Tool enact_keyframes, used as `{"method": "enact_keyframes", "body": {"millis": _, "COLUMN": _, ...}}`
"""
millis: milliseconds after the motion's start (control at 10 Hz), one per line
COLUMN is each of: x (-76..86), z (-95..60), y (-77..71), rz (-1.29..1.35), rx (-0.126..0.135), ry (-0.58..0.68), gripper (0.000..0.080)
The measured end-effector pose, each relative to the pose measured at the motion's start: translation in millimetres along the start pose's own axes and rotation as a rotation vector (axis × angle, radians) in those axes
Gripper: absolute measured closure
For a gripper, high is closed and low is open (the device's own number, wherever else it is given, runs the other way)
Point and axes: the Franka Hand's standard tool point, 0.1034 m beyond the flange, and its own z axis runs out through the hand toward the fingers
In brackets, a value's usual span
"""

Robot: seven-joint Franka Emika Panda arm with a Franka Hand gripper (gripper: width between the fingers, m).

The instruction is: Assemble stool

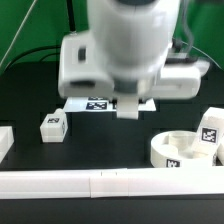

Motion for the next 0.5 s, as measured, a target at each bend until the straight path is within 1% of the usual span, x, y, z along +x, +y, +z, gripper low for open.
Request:
{"method": "enact_keyframes", "body": {"millis": 100, "x": 5.6, "z": 2.5, "y": 2.2, "rz": -0.006, "rx": -0.018, "ry": 0.009, "gripper": 0.0475}}
{"method": "enact_keyframes", "body": {"millis": 200, "x": 16.6, "z": -4.8, "y": 1.9, "rz": -0.007, "rx": -0.018, "ry": 0.097, "gripper": 0.0475}}
{"method": "enact_keyframes", "body": {"millis": 300, "x": 18.8, "z": -10.3, "y": 1.3, "rz": -0.010, "rx": -0.015, "ry": 0.187, "gripper": 0.0475}}
{"method": "enact_keyframes", "body": {"millis": 400, "x": 17.5, "z": -14.0, "y": -1.3, "rz": -0.011, "rx": -0.016, "ry": 0.245, "gripper": 0.0475}}
{"method": "enact_keyframes", "body": {"millis": 500, "x": 15.8, "z": -34.7, "y": -13.8, "rz": -0.033, "rx": -0.025, "ry": 0.345, "gripper": 0.0475}}
